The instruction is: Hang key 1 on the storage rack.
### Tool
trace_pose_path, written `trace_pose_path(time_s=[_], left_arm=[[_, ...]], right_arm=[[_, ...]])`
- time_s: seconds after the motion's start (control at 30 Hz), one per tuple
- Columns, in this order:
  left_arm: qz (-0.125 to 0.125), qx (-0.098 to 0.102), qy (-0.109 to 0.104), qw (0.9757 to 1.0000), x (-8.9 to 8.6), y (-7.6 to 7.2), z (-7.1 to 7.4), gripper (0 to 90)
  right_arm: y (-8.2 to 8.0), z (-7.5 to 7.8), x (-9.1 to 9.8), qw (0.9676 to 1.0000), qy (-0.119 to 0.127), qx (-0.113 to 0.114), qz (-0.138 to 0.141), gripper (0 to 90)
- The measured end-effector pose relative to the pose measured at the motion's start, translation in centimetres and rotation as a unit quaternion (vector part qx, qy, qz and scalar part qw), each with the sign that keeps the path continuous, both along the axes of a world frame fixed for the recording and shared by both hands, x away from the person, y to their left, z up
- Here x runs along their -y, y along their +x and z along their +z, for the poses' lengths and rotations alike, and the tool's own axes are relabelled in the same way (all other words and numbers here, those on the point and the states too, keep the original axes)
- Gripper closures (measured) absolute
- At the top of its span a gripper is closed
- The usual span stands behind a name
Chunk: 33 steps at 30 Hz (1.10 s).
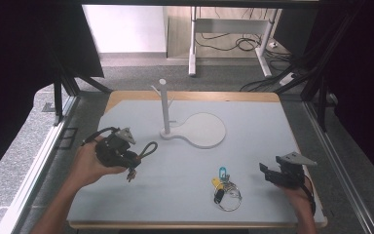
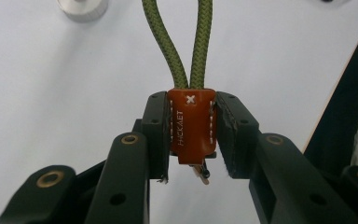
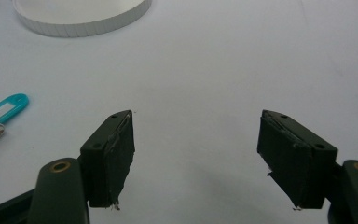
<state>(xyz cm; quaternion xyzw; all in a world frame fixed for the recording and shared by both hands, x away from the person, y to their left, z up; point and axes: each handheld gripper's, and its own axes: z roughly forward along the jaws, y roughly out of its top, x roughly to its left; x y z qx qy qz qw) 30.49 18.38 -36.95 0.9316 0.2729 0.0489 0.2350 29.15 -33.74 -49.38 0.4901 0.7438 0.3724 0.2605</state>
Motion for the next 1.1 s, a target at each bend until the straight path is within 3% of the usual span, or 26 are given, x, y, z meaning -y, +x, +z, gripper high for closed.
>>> trace_pose_path(time_s=[0.2,0.5,0.67,0.77,1.1], left_arm=[[0.005,-0.003,-0.006,1.0000,0.0,1.1,0.9,66.9],[0.003,0.023,0.002,0.9997,0.5,2.1,2.2,66.9],[-0.001,0.022,0.008,0.9997,0.7,2.9,2.8,66.8],[0.000,0.018,-0.001,0.9998,0.7,3.4,3.1,66.8],[0.004,0.032,0.000,0.9995,0.8,4.2,4.4,66.8]], right_arm=[[0.0,0.0,0.0,1.0000,-0.001,-0.001,0.000,27.4],[0.0,0.0,0.2,1.0000,-0.001,-0.001,-0.003,28.1],[0.0,0.1,0.2,1.0000,0.001,-0.001,-0.005,28.1],[0.0,0.1,0.2,1.0000,0.001,0.002,-0.006,28.1],[-0.1,0.2,0.2,0.9999,0.002,0.012,-0.011,29.2]])
